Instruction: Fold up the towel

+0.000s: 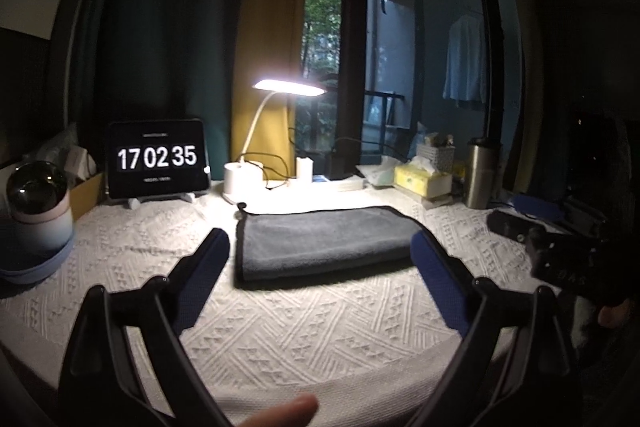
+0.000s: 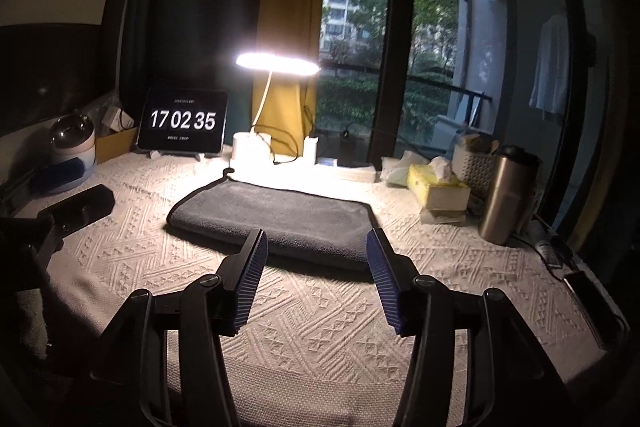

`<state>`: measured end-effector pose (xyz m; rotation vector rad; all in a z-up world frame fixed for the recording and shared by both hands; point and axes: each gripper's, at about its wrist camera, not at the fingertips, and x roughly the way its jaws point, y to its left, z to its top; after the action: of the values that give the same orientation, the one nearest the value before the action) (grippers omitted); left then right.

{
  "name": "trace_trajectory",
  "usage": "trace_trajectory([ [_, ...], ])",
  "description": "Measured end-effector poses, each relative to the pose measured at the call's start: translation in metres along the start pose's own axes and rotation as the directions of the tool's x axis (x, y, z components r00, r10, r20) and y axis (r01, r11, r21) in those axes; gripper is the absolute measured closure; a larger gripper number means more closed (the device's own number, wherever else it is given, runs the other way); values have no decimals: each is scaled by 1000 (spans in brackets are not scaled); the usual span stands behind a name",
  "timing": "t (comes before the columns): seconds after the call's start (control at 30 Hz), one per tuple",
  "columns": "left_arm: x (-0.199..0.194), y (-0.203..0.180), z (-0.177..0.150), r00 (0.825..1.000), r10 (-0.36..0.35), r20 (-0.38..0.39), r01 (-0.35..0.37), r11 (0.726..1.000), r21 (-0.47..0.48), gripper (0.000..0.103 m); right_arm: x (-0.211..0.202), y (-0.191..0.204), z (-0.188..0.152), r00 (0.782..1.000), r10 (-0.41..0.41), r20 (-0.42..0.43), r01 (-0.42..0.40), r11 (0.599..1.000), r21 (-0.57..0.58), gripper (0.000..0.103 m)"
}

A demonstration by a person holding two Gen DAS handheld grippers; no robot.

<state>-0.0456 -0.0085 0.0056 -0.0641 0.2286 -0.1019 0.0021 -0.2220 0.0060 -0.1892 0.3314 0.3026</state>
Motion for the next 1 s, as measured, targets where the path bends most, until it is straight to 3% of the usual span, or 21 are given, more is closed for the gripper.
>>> trace_trajectory([
  [0.27,-7,4,1,999,35,31,-35,999,-9,9,-7,-1,-6,1000,-25,14,25,1000,-9,47],
  [1.0,-3,1,2,999,24,23,-24,1000,-2,8,-8,2,-5,1000,-11,19,11,1000,-4,46],
])
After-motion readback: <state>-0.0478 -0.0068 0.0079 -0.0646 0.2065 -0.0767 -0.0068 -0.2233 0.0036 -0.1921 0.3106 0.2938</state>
